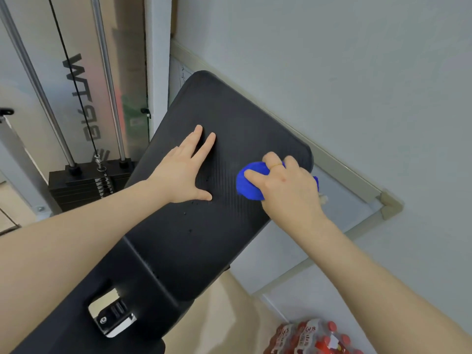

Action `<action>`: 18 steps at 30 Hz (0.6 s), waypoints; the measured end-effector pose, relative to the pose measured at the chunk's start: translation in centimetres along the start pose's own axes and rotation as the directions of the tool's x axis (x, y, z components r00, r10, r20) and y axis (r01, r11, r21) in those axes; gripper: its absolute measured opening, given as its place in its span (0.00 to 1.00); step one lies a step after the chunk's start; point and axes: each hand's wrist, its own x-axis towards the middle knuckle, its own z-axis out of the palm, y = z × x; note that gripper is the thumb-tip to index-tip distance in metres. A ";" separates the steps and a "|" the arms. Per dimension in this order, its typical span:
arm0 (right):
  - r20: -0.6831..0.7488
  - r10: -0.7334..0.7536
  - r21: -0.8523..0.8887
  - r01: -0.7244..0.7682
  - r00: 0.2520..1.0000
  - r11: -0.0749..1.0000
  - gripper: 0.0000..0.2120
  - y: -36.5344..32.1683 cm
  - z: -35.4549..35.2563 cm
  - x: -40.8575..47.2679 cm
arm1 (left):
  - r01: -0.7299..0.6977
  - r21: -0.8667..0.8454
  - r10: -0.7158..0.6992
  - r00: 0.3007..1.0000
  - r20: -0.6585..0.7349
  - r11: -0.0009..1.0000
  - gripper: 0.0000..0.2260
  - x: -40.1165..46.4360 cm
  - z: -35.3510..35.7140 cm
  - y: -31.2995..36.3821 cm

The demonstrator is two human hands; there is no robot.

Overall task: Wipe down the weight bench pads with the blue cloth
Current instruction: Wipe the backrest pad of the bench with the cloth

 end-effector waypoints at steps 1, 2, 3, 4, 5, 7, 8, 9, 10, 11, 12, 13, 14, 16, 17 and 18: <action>0.013 0.007 0.000 -0.007 1.000 1.000 0.16 0.1 -0.1 -1.5 | -0.012 0.013 0.012 1.000 0.008 1.000 0.57 0.0 0.0 -0.1; 0.028 0.016 -0.001 -0.016 0.999 1.000 0.17 0.0 0.0 -2.1 | -0.021 0.012 0.020 1.000 0.018 1.000 0.56 0.0 -0.1 -0.3; 0.049 0.017 -0.007 -0.016 0.999 1.000 0.17 -0.2 0.1 -1.7 | -0.023 -0.020 0.024 0.999 0.035 1.000 0.54 0.0 -0.3 -0.7; 0.070 0.000 -0.018 0.001 0.998 1.000 0.16 -0.6 0.0 -0.6 | -0.024 -0.069 0.029 0.997 0.067 0.997 0.52 0.0 -0.6 -1.0; 0.066 -0.021 -0.051 0.024 0.998 0.998 0.14 -1.3 -0.1 0.9 | -0.026 -0.119 0.037 0.995 0.097 0.993 0.50 0.1 -1.0 -1.3; 0.076 -0.091 -0.107 0.099 0.993 0.989 0.12 -3.0 0.3 3.9 | -0.050 -0.149 0.072 0.986 0.150 0.988 0.45 0.2 -2.1 -2.1; 0.105 -0.101 -0.102 0.111 0.989 0.988 0.12 -3.9 1.1 5.3 | -0.060 -0.126 0.080 0.984 0.161 0.990 0.43 0.3 -2.7 -2.5; 0.129 -0.085 -0.108 0.099 0.988 0.989 0.13 -4.7 1.7 6.2 | -0.074 -0.085 0.087 0.983 0.161 0.994 0.41 0.3 -3.1 -2.8; 0.126 -0.059 -0.114 0.073 0.990 0.991 0.13 -5.2 2.1 6.6 | -0.086 -0.028 0.089 0.984 0.153 0.996 0.40 0.1 -3.4 -3.0; 0.103 -0.029 -0.113 0.041 0.994 0.993 0.13 -5.4 2.2 6.6 | -0.102 0.026 0.097 0.985 0.142 0.994 0.39 -0.2 -3.5 -3.2; 0.069 -0.016 -0.116 0.024 0.997 0.993 0.12 -5.4 2.0 6.0 | -0.113 0.068 0.102 0.985 0.137 0.991 0.39 -0.7 -3.4 -3.4; 0.020 -0.017 -0.109 0.019 1.000 0.994 0.13 -5.1 2.0 5.1 | -0.109 0.089 0.096 0.986 0.134 0.990 0.38 -1.3 -3.1 -3.7; -0.005 -0.015 -0.078 0.015 1.000 0.997 0.13 -4.6 2.0 3.8 | -0.100 0.097 0.086 0.987 0.136 0.990 0.38 -1.8 -2.8 -4.1; -0.021 0.010 -0.022 -0.011 1.000 1.000 0.15 -3.0 1.8 0.9 | -0.072 0.095 0.058 0.987 0.151 0.993 0.37 -2.7 -2.2 -4.9; -0.023 0.036 -0.001 -0.036 0.999 0.999 0.16 -2.3 1.4 -0.2 | -0.053 0.086 0.038 0.986 0.164 0.995 0.37 -3.1 -2.1 -5.3; -0.027 0.073 0.009 -0.072 0.997 0.997 0.17 -2.0 1.0 -0.6 | -0.031 0.071 0.018 0.985 0.173 0.997 0.37 -3.3 -2.0 -5.7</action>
